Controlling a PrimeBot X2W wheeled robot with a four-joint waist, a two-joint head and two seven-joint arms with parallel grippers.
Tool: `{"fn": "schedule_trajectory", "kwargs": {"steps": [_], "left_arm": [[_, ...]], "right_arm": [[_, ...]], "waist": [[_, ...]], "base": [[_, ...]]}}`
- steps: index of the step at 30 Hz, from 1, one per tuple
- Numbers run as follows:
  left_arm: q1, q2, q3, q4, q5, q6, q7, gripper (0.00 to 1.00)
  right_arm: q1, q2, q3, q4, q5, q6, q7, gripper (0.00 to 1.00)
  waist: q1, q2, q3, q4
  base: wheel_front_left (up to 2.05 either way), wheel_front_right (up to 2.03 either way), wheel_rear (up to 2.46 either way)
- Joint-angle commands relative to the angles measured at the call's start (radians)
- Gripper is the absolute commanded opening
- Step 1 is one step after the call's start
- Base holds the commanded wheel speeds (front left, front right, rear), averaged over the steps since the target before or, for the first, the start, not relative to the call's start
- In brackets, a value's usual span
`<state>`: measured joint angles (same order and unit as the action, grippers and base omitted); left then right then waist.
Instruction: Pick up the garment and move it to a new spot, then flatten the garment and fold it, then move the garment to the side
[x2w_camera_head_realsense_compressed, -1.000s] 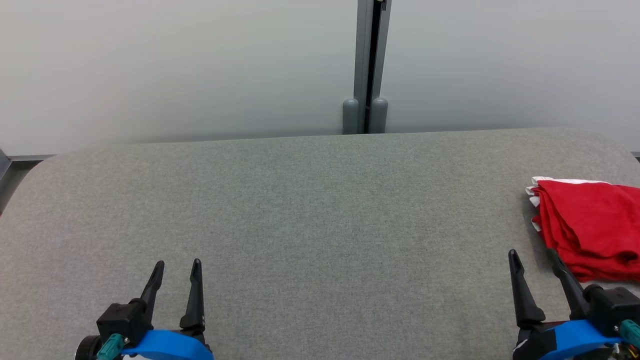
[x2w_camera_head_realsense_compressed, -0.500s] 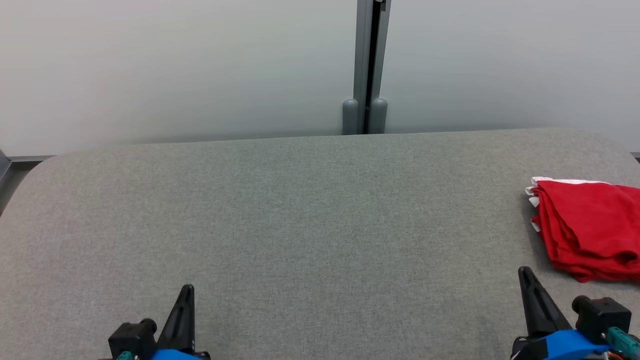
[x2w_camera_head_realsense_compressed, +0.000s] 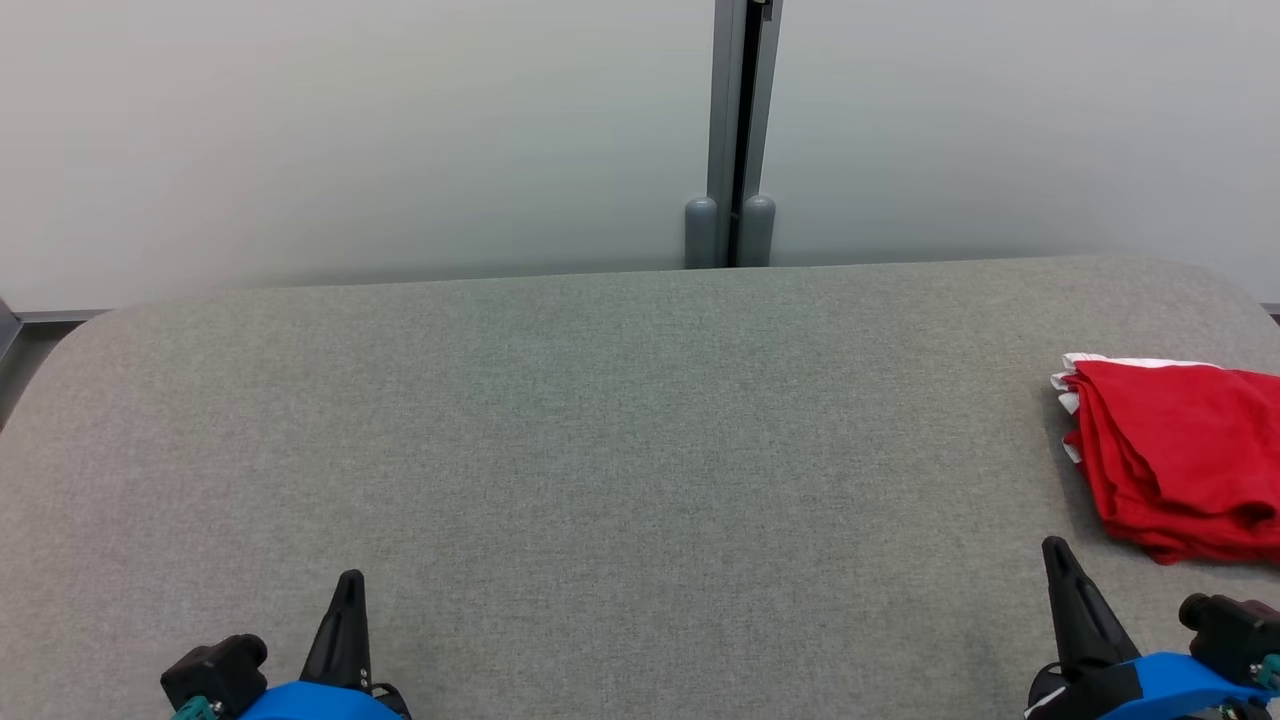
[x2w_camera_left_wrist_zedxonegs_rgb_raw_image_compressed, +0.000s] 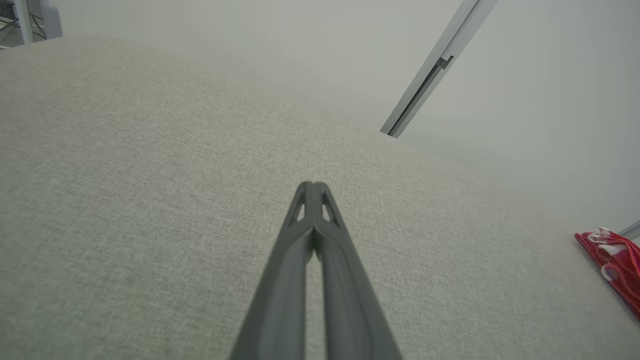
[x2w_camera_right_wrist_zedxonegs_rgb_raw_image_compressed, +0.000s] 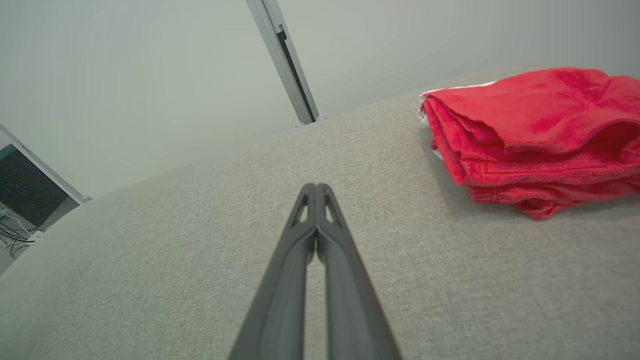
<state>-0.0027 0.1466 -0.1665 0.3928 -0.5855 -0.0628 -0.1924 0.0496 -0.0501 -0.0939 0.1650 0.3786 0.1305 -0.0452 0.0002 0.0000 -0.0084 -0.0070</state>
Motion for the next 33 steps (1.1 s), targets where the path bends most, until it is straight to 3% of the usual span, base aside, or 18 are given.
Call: {"fn": "schedule_trajectory", "kwargs": {"steps": [1,33], "left_arm": [[-0.034,-0.001,0.021,-0.023,-0.047,-0.007,0.013,0.0],[-0.066,-0.039,0.125,-0.075,-0.435,-0.032,0.13,0.0]], "right_arm": [[-0.03,-0.003,-0.003,-0.011,0.061,0.0,0.007,0.0],[-0.084,-0.002,-0.01,0.023,0.525,0.0,0.067,0.0]], "waist": [[-0.0001,0.0,0.0,0.0],[-0.0001,0.0,0.003,0.002]], "base": [[0.0,0.0,0.0],[0.0,0.0,0.0]]}}
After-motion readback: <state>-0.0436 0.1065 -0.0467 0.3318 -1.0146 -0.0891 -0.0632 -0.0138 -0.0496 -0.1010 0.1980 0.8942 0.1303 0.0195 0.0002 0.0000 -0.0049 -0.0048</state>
